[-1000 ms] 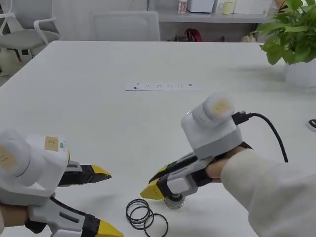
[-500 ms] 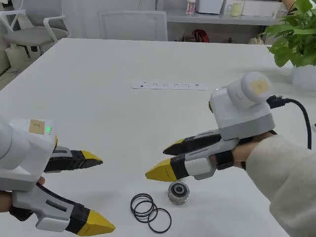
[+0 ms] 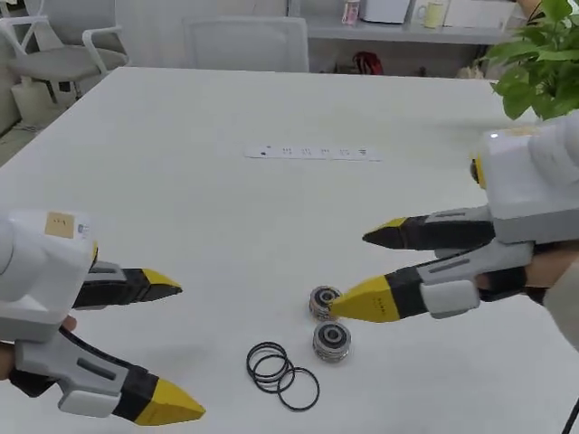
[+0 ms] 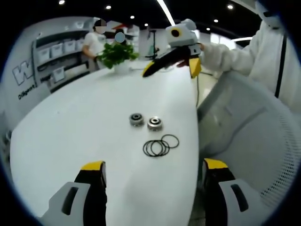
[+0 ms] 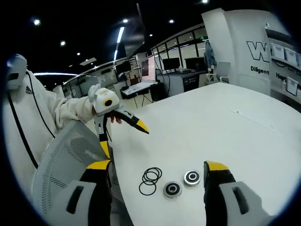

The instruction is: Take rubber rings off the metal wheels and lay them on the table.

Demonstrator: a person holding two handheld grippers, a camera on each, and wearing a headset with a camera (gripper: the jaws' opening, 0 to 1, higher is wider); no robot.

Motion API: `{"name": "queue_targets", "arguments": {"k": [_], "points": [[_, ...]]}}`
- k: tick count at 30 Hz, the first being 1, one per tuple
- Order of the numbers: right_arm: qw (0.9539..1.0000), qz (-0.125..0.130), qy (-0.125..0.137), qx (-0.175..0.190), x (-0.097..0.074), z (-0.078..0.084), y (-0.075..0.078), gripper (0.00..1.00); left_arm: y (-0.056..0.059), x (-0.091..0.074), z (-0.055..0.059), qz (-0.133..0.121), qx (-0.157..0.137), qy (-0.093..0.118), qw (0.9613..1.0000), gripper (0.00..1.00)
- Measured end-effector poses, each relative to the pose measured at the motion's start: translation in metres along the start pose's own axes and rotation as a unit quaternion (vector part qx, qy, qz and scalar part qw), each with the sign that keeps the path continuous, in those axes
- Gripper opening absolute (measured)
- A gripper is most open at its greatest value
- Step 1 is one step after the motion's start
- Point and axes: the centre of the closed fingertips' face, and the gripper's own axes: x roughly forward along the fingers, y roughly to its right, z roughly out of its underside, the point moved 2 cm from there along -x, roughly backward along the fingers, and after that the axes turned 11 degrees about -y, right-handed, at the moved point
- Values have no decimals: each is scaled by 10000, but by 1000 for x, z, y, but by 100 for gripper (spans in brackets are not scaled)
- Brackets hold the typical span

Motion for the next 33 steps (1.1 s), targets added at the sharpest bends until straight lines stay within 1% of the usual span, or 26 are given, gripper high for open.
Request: {"name": "queue_targets", "arguments": {"k": [4,7,12,15,20,25,30,33], "points": [[9999,127,75,36,-12,11,3,82,0,-2,2,-24,-61,58,10000,86],[9995,280,60,124,-20,26,6,87,-2,-4,2,-77,-143,153,9998,89],[9986,361,106,373,-24,45,7,88,-8,-8,3,-173,-340,334,9987,92],[9977,420,57,522,-20,57,7,88,-10,-8,3,-181,-468,435,9978,91],[9967,406,18,709,-11,71,3,87,-10,-4,5,-164,-637,579,9961,91],[9952,376,-114,896,-3,85,1,87,-6,2,6,-67,-699,603,9957,91],[9946,357,-168,964,1,90,-3,87,0,7,5,21,-750,671,9949,91],[9945,288,-227,978,4,94,-7,87,4,12,5,74,-723,646,9953,90]]}}
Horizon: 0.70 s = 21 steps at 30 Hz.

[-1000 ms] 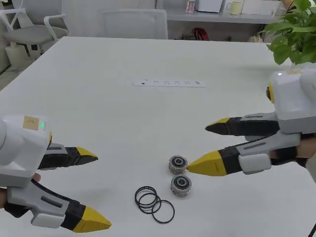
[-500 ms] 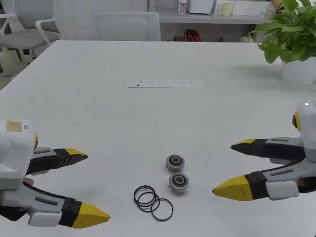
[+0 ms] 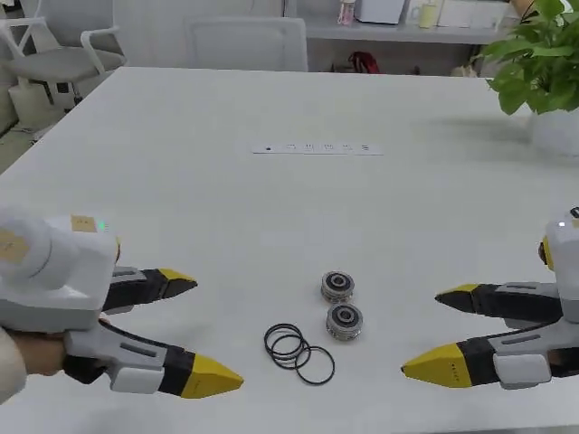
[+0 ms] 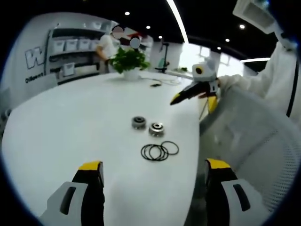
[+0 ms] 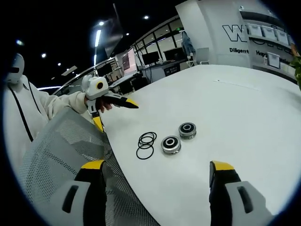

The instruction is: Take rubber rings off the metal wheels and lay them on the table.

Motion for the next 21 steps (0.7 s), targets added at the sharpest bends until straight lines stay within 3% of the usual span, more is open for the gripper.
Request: {"name": "queue_targets", "arguments": {"k": [8,21], "points": [[9996,-95,-280,-14,5,10,-4,85,11,11,9,194,161,-275,9993,90],[9982,-168,-570,14,11,23,-7,84,8,13,14,231,7,-264,9994,89]]}}
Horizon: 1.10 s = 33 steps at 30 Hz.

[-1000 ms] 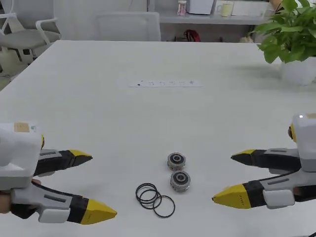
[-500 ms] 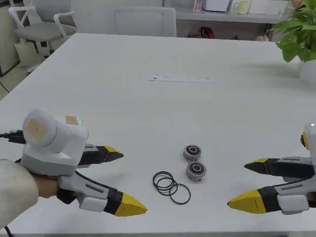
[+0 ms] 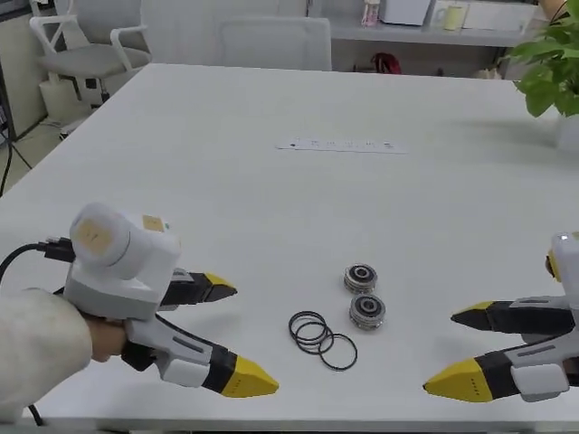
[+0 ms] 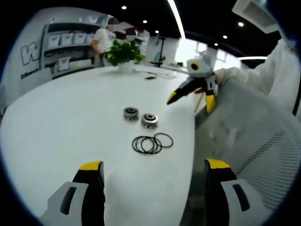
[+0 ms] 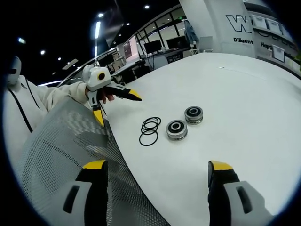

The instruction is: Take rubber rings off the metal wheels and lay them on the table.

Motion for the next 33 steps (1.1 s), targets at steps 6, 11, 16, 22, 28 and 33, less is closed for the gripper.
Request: {"name": "queue_targets", "arguments": {"k": [6,11,16,22,28,33], "points": [[9998,-17,-162,-77,2,4,-2,84,2,1,1,19,-23,-1,10000,89],[9998,14,-205,-83,2,6,-1,84,0,0,0,8,-95,60,9999,89],[9998,3,-191,-91,2,5,-1,84,-1,0,0,-20,-109,74,9999,89],[9998,5,-186,-121,2,5,-1,85,-1,-2,-1,-56,-136,112,9998,89],[9999,42,-133,-101,1,4,0,85,-2,-4,-2,-95,-221,202,9995,89],[9999,78,-90,-71,0,3,2,85,-2,-4,-2,-96,-248,241,9994,90]]}}
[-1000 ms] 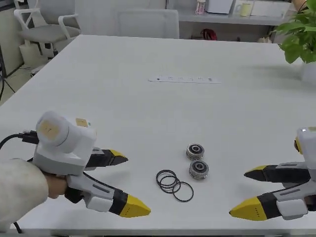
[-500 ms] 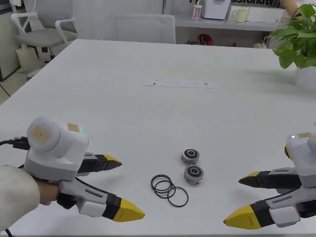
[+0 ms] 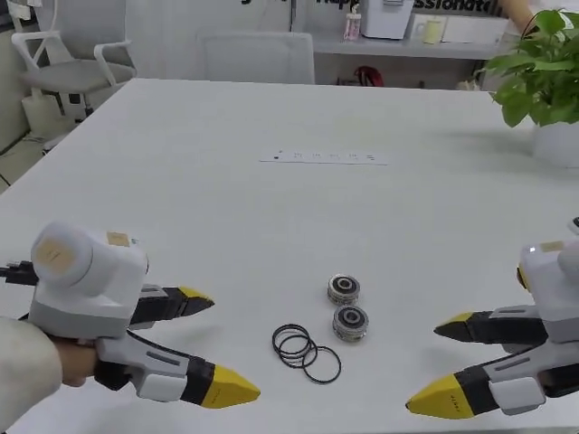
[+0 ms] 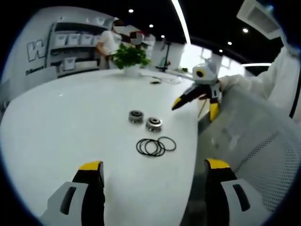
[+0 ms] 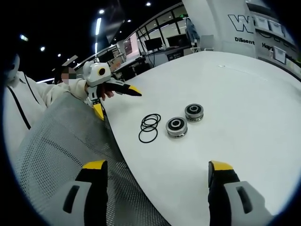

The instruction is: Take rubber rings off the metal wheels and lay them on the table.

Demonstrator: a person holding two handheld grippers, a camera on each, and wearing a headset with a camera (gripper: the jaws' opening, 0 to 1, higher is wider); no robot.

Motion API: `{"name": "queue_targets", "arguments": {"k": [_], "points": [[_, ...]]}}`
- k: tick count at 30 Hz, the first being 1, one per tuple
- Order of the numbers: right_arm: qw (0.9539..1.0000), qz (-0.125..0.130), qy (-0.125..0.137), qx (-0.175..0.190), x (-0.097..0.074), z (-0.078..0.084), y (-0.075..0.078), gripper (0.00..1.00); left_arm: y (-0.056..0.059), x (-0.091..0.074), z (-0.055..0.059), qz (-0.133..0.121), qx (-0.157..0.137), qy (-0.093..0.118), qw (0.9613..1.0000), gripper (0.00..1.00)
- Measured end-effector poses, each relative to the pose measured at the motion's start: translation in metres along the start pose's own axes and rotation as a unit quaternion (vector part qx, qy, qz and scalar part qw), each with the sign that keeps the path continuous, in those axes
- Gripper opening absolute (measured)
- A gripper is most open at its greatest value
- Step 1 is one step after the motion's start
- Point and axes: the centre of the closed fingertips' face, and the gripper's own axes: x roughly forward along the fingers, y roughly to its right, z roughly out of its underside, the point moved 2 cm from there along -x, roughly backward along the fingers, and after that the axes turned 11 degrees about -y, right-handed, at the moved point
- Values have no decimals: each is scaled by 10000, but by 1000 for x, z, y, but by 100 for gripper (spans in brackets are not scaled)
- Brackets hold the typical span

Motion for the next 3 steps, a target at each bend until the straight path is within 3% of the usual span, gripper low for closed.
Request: {"name": "queue_targets", "arguments": {"k": [3], "points": [[10000,27,35,27,-1,-1,1,85,0,-1,0,3,-46,47,10000,90]]}}
